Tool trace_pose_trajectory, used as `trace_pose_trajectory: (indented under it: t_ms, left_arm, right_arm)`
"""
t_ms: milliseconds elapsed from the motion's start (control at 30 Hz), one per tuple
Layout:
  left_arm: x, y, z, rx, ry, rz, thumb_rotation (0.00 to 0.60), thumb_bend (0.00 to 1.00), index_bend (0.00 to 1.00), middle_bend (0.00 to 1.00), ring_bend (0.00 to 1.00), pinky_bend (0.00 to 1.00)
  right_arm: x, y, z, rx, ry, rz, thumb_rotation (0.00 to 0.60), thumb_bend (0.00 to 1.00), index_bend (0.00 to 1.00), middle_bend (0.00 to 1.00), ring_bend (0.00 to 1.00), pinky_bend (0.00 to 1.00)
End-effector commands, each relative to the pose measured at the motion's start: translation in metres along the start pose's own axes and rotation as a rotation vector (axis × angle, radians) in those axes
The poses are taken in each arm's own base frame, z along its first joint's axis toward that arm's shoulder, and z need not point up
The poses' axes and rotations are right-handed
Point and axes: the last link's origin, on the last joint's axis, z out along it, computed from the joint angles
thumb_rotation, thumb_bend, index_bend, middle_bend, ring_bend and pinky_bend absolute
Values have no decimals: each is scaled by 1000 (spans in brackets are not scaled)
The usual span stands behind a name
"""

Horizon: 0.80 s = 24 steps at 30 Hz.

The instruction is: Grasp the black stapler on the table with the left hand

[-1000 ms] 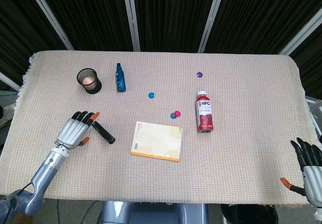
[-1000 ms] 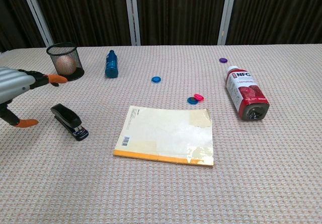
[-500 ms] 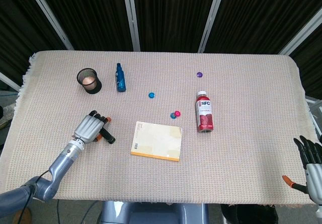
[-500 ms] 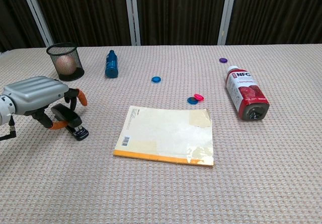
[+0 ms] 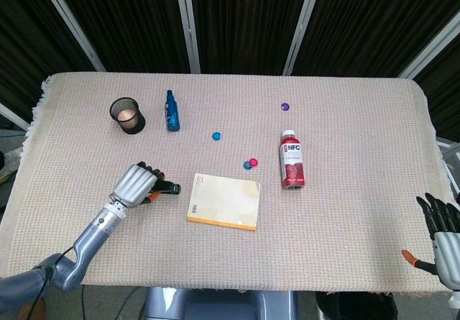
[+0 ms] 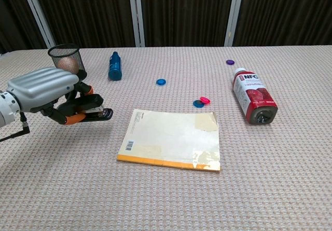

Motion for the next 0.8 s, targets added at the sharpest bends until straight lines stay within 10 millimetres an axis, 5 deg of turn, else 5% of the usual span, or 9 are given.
trace_pose_trajectory:
  t_ms: [33,300,633,733,800]
  left_arm:
    - [9,12,10,-32,17,11,600,499,647,682,553,439]
    - [19,68,57,-107,32,-23,600,476,649,678,553,438]
    - [5,135,94,-207,-18,13,600,449,637,658,551,438]
    - [1,141,98,-208,-34,21,600,415,555,569,521,437]
    - [-2,143,100,-201,-44,23,600,377,405,450,448,434]
  right_arm:
    - [0,0,0,2,-2,1,600,60,0,0,0,0]
    - [4,1,-2,16,1,25,600,60,0,0,0,0]
    - [11,8,2,21,2,62,600,59,0,0,0,0]
    - [13,10,2,19,4,71,600,61,0,0,0,0]
    - [14,10,0,22,9,76,600,60,0,0,0,0]
